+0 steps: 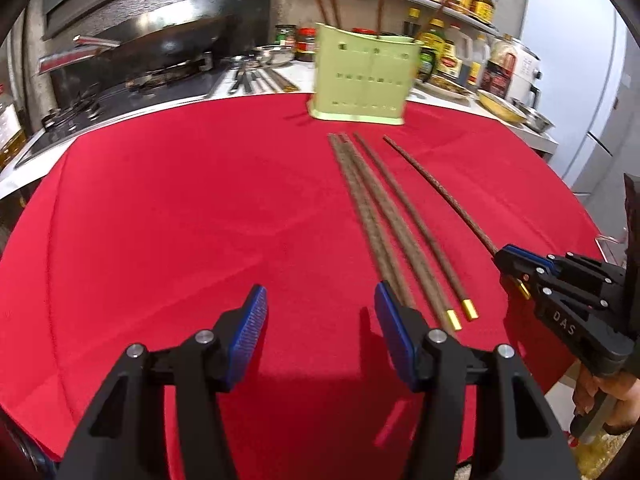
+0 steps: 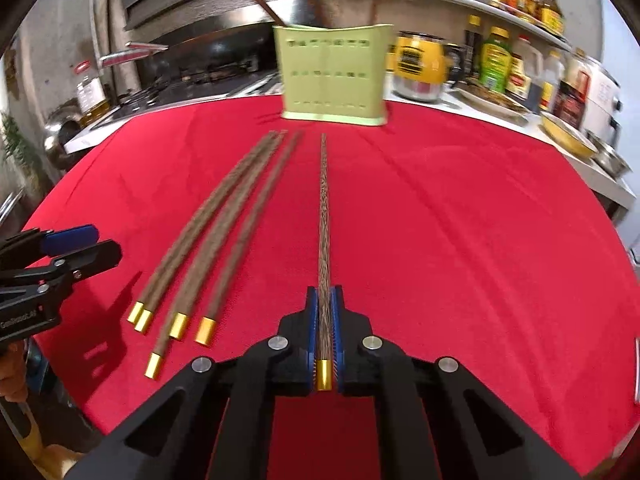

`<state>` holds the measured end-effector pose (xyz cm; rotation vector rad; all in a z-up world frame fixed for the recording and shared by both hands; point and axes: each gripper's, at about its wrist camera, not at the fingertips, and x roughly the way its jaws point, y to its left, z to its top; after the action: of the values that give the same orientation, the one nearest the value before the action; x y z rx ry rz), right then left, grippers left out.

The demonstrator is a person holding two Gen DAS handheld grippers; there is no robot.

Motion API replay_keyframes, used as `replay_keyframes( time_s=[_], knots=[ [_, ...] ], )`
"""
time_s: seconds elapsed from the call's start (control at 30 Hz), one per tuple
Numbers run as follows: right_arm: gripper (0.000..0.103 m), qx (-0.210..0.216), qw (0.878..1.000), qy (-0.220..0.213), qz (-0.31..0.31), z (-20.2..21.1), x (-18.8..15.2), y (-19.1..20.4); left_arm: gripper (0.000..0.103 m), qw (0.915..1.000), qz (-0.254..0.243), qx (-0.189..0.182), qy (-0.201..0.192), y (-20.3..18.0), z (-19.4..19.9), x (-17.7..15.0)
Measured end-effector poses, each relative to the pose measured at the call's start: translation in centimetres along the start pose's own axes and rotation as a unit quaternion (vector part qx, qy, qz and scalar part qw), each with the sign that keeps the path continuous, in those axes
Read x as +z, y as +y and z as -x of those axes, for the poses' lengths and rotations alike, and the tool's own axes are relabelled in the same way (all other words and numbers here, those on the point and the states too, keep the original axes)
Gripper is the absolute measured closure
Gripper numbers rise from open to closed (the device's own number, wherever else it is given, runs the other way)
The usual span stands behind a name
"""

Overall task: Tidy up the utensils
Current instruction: 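Close the right gripper on a lone chopstick while the left gripper grasps one from the row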

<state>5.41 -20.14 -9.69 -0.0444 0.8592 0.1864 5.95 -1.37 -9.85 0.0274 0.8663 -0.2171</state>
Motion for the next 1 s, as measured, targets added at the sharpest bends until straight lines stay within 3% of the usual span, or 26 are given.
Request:
replay_keyframes(
  time_s=[0.13,0.27,0.57,0.7,0.87,1.0],
  knots=[
    [0.096,-0.012,1.000,-0.002,-0.020,0.5,-0.6,-1.9,0.063,0.9996,-0.004,-0.023,0.015,-1.3,-1.0,0.4],
    [0.096,-0.011,1.000,-0.005,-0.027,0.7,-0.9,-2.7,0.070,0.9993,-0.005,-0.022,0.028,-2.2,-2.0,0.8],
    [0.095,0.002,1.000,-0.011,-0.029,0.8,-1.0,-2.9,0.075,0.9976,-0.050,0.019,0.045,-3.9,-2.8,0.8],
    [0.091,0.023,0.999,-0.016,-0.019,0.8,-1.2,-2.4,0.086,0.9950,-0.076,0.050,0.043,-3.7,-2.5,0.3],
    [0.087,0.035,0.999,-0.021,-0.003,1.4,-1.9,-2.3,0.088,0.9971,-0.069,-0.008,0.029,-2.3,-0.9,-1.2],
    [0.085,0.035,0.999,-0.033,0.002,2.2,-3.0,-2.2,0.087,0.9971,-0.072,-0.019,0.015,-1.9,0.1,-2.7]
  ],
)
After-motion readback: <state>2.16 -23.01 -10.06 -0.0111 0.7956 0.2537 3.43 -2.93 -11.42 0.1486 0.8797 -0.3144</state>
